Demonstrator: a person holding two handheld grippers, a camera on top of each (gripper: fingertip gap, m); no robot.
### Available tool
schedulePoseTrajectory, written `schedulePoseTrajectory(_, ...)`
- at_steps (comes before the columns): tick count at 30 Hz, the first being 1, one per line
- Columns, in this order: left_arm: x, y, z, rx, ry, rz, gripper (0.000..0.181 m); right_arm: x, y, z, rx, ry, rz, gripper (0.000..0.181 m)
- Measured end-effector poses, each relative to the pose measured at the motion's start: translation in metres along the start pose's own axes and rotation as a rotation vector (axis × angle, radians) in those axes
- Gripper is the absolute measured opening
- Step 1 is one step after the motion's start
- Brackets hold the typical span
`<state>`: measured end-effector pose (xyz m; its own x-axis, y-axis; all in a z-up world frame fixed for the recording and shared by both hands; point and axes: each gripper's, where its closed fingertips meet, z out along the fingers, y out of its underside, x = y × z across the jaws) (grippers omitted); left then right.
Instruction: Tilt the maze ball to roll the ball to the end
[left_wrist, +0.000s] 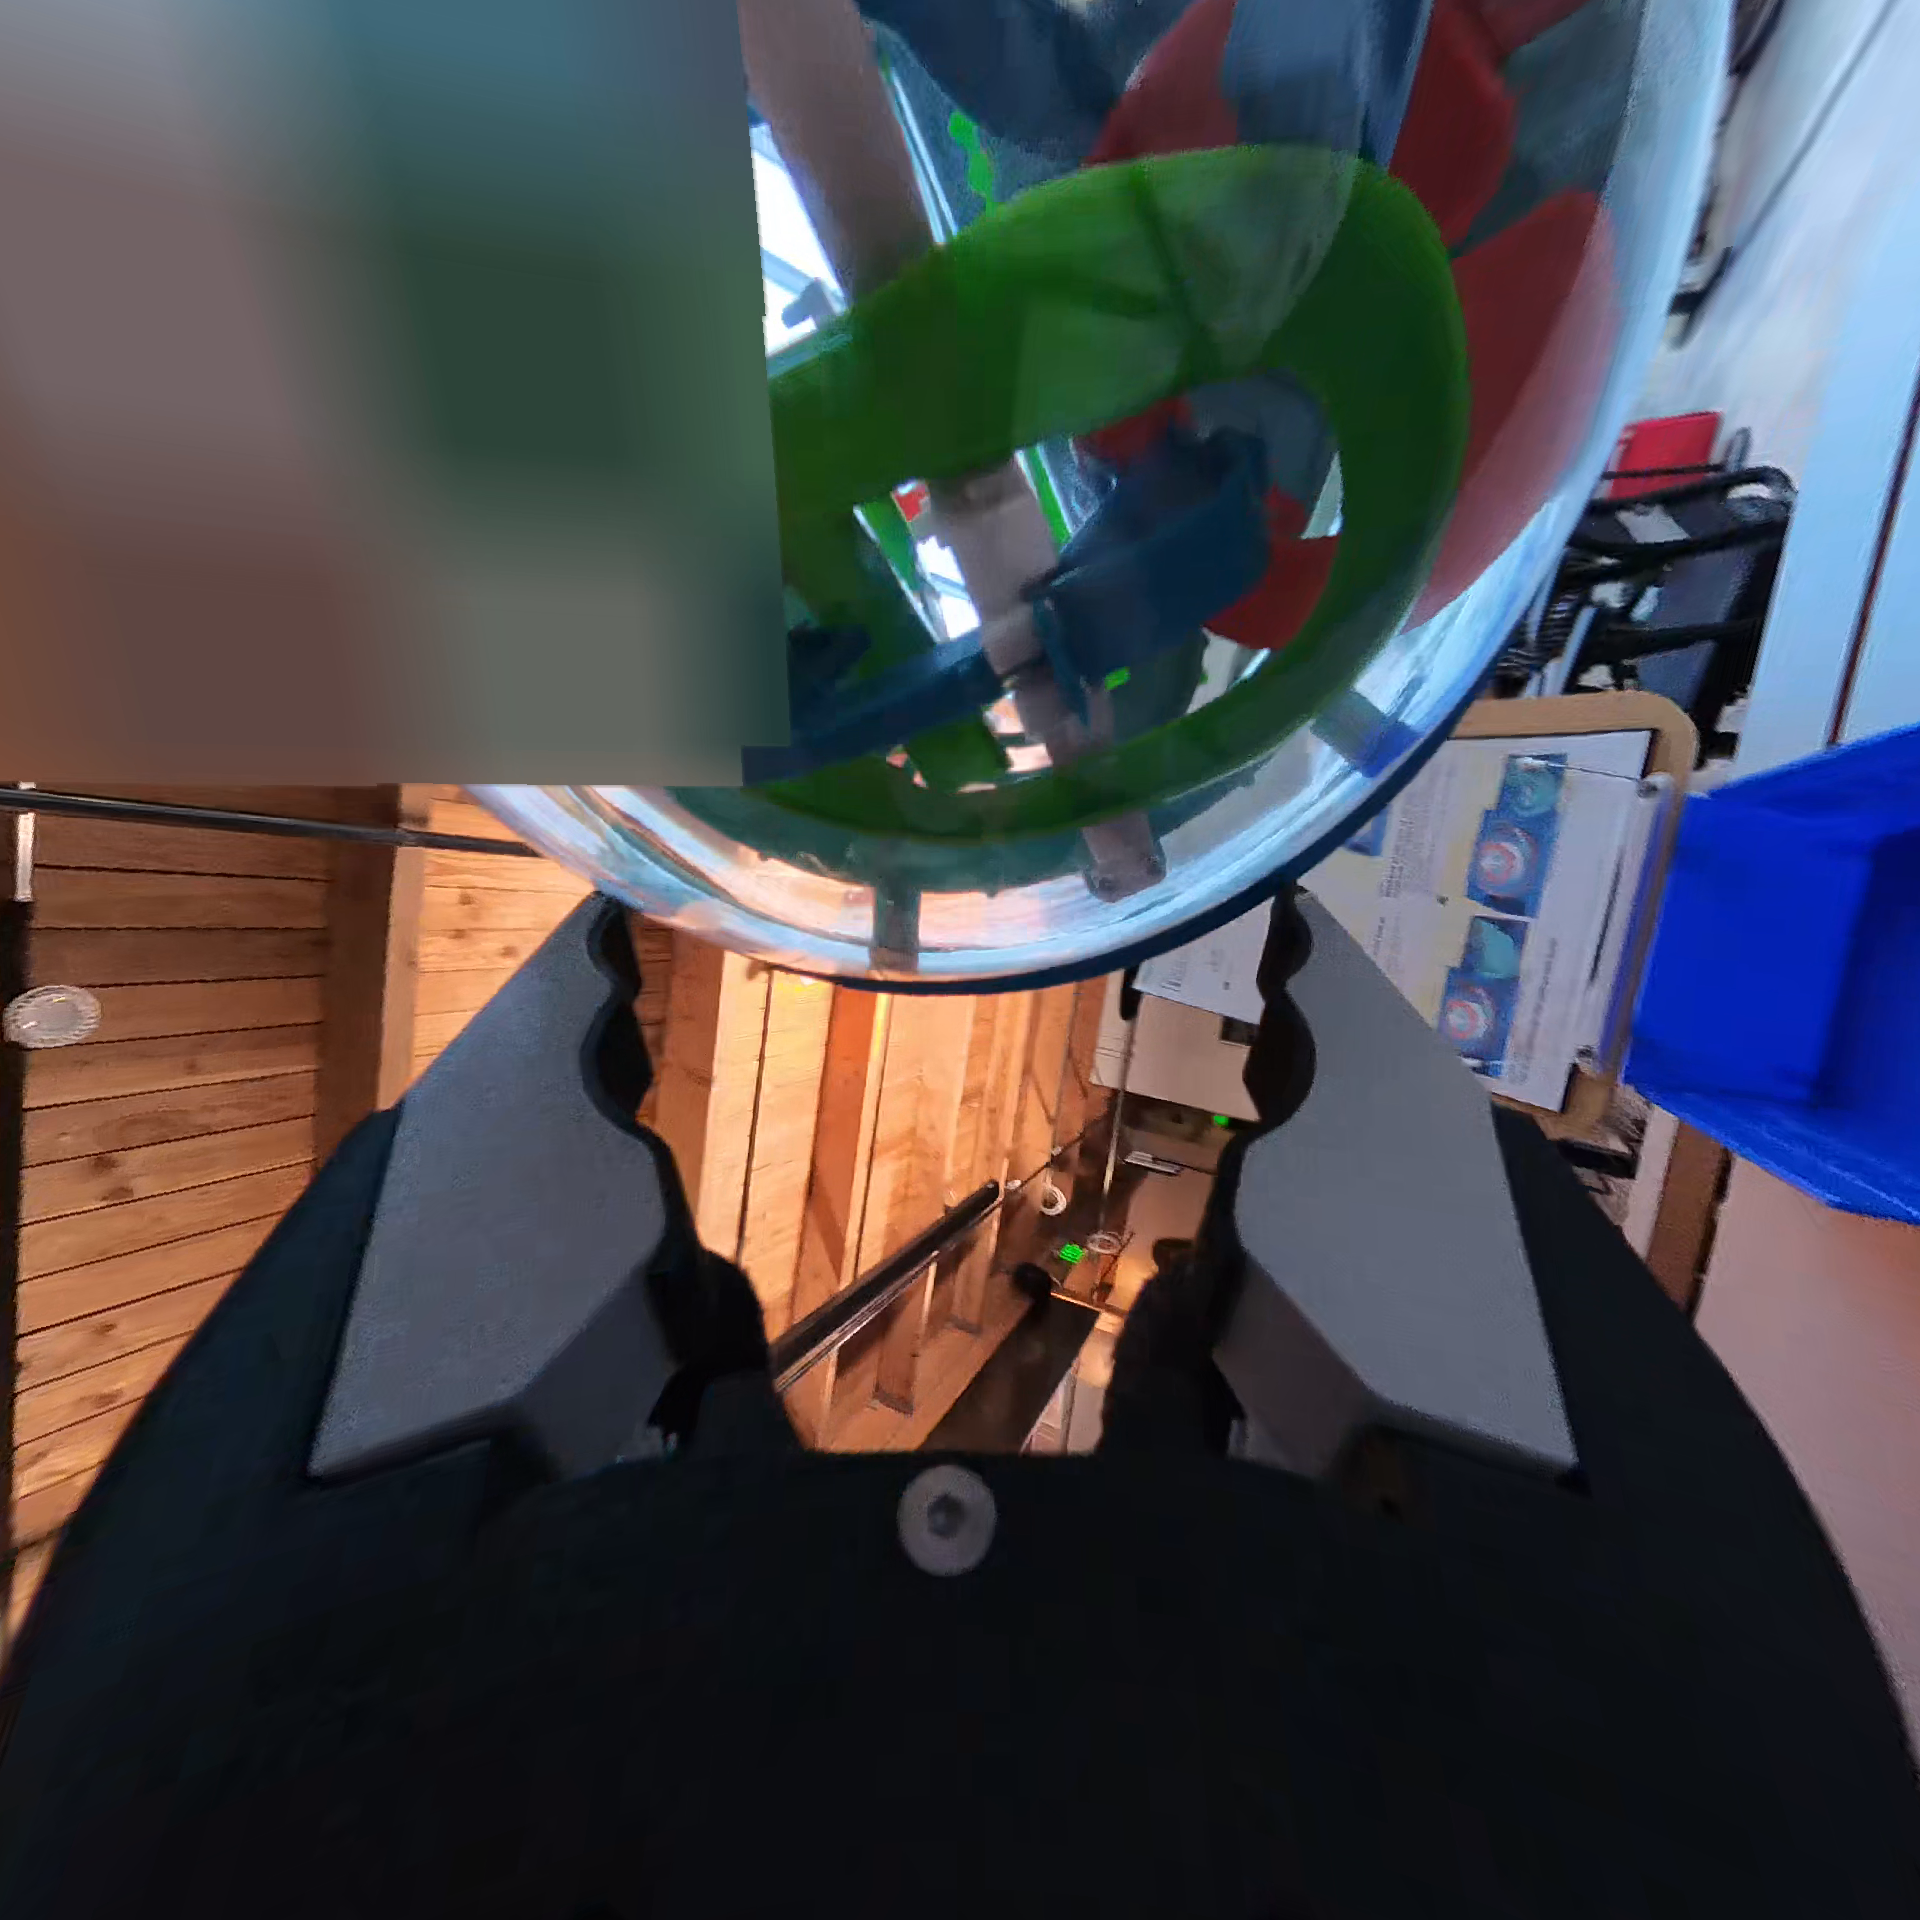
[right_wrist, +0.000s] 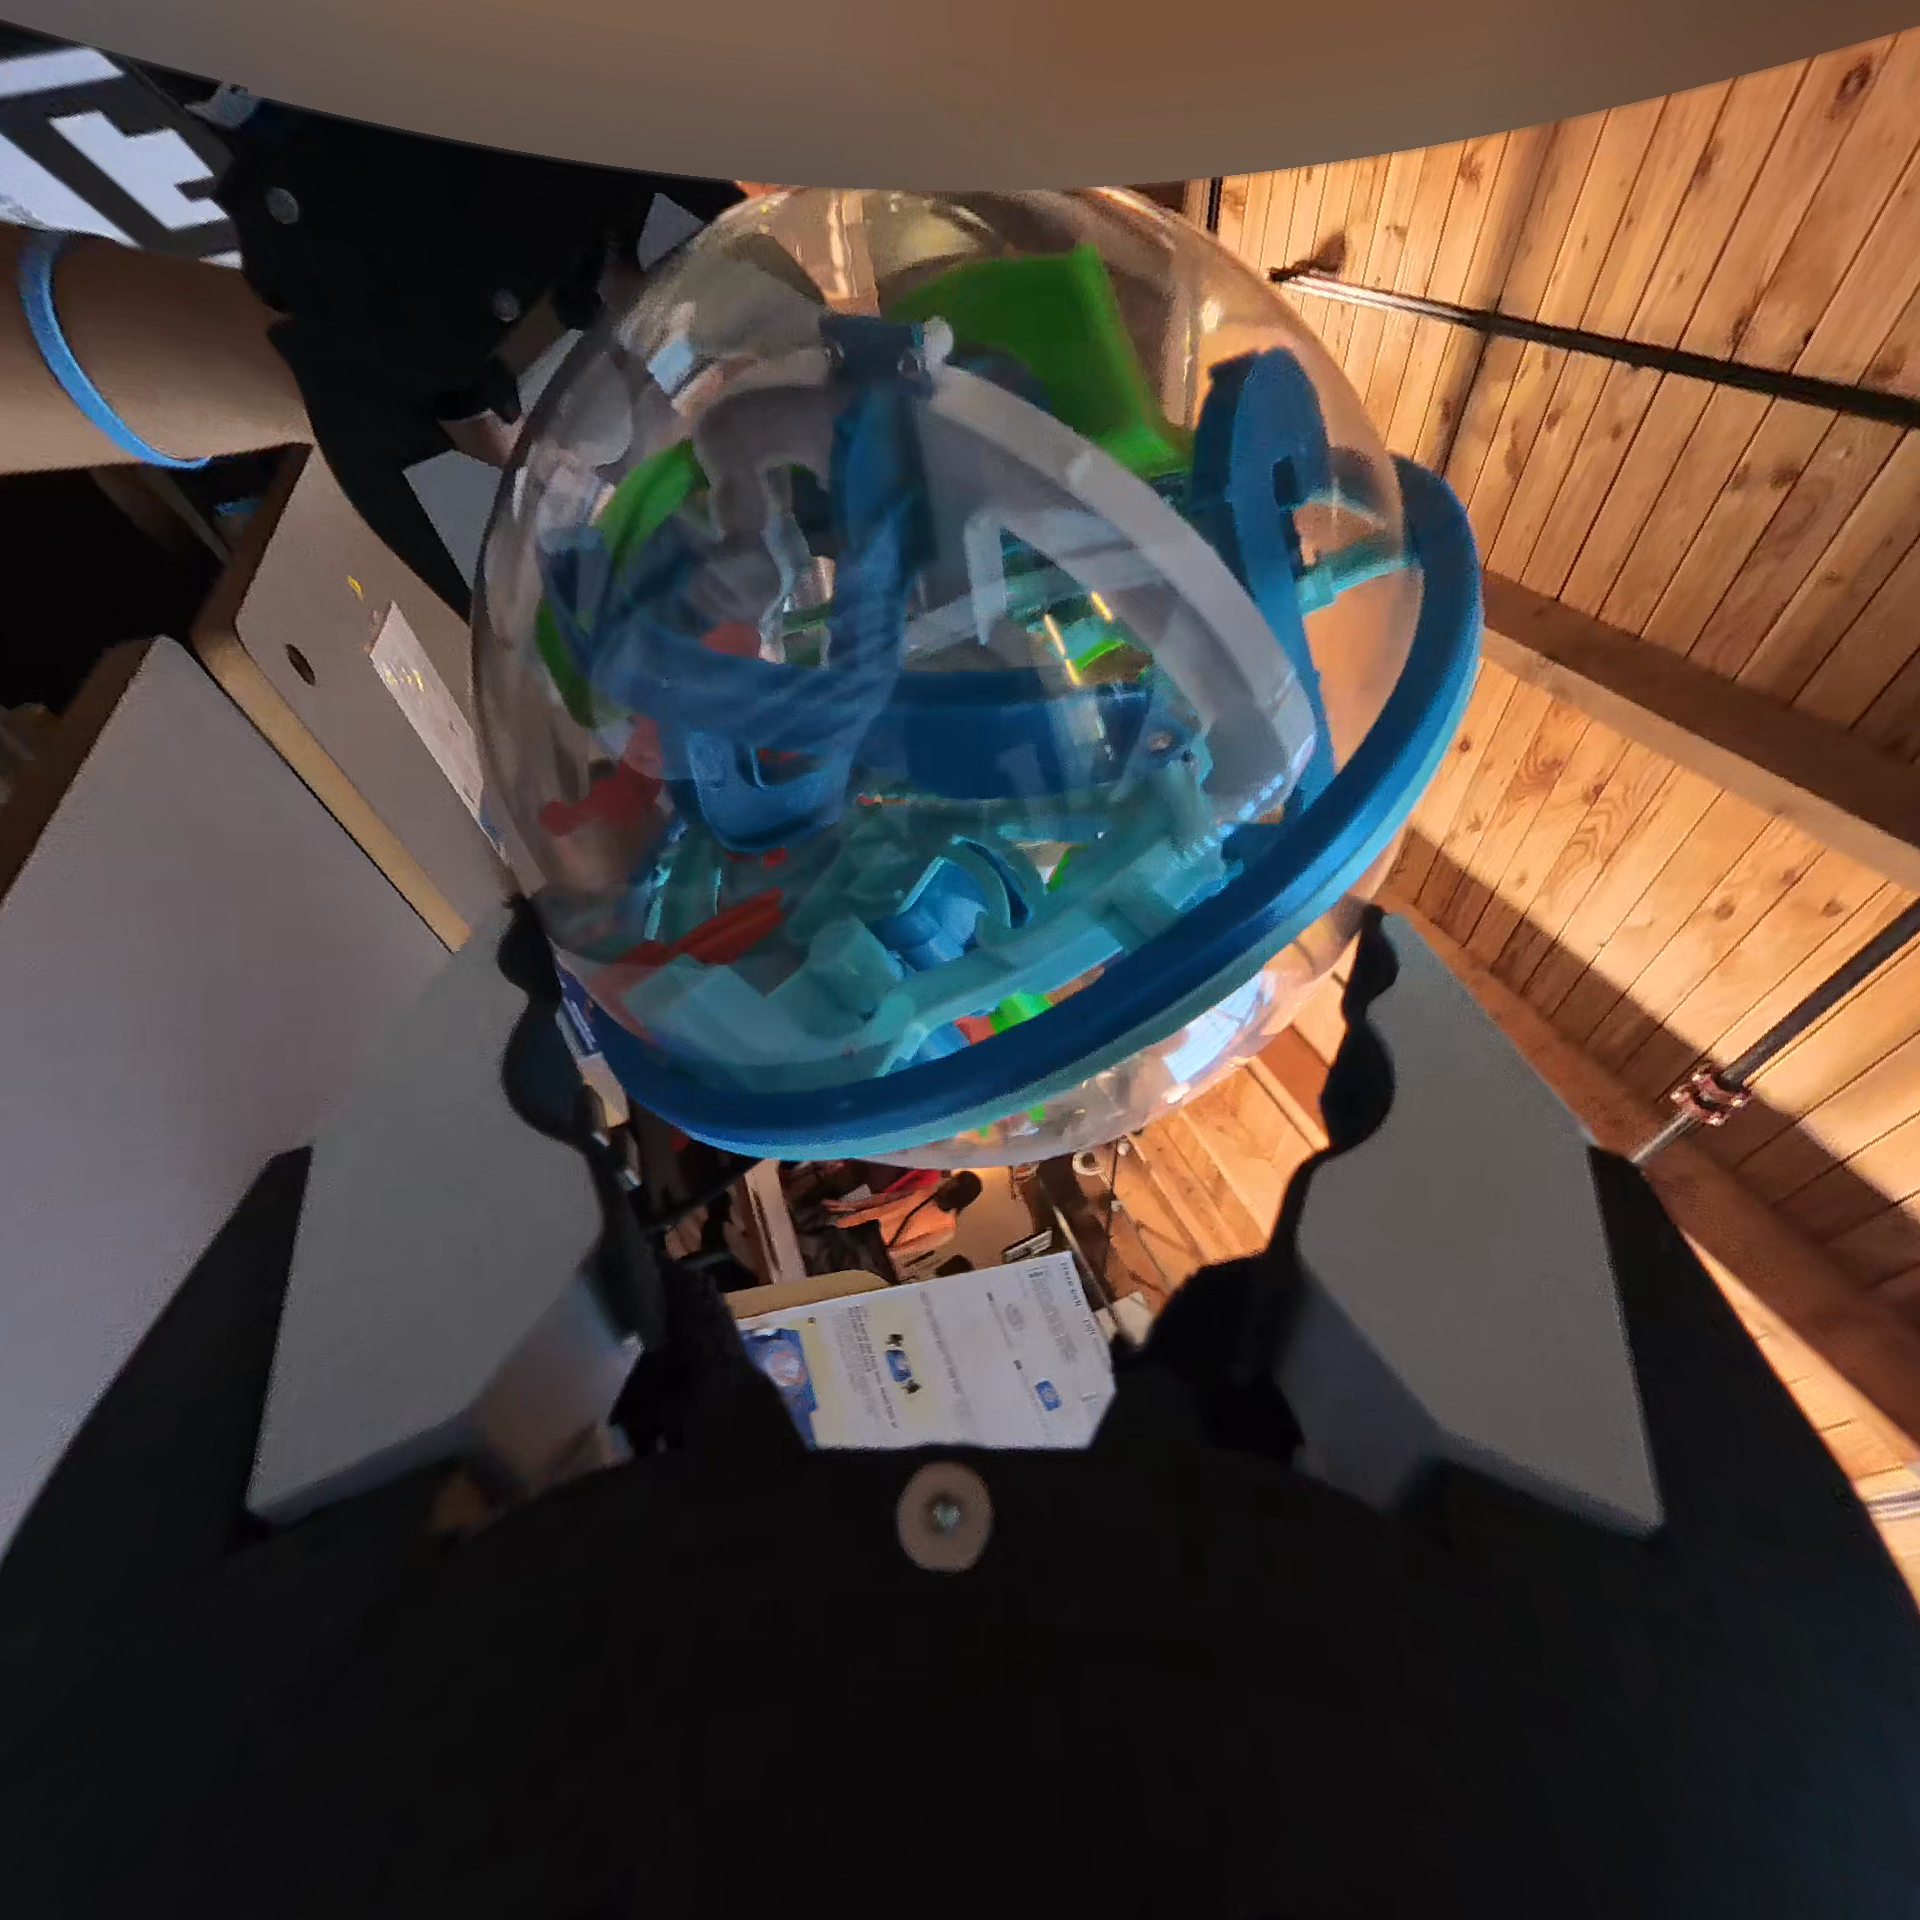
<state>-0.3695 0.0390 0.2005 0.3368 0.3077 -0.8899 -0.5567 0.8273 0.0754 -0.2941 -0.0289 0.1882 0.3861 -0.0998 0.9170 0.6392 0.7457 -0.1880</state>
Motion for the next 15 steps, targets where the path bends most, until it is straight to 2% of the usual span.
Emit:
schedulePoseTrajectory(7,-0.009,-0.005,-0.007,-0.008,-0.207,-0.082,0.117,0.009,-0.025,0.001,-0.05,-0.048,-0.227,0.144)
schedulePoseTrajectory(10,-0.008,-0.011,-0.012,-0.011,-0.267,-0.036,0.117,0.011,-0.018,-0.001,-0.107,-0.061,-0.267,0.144)
schedulePoseTrajectory(15,-0.018,-0.022,-0.01,-0.005,-0.331,0.017,0.116,0.018,-0.026,-0.008,-0.077,0.007,-0.332,0.144)
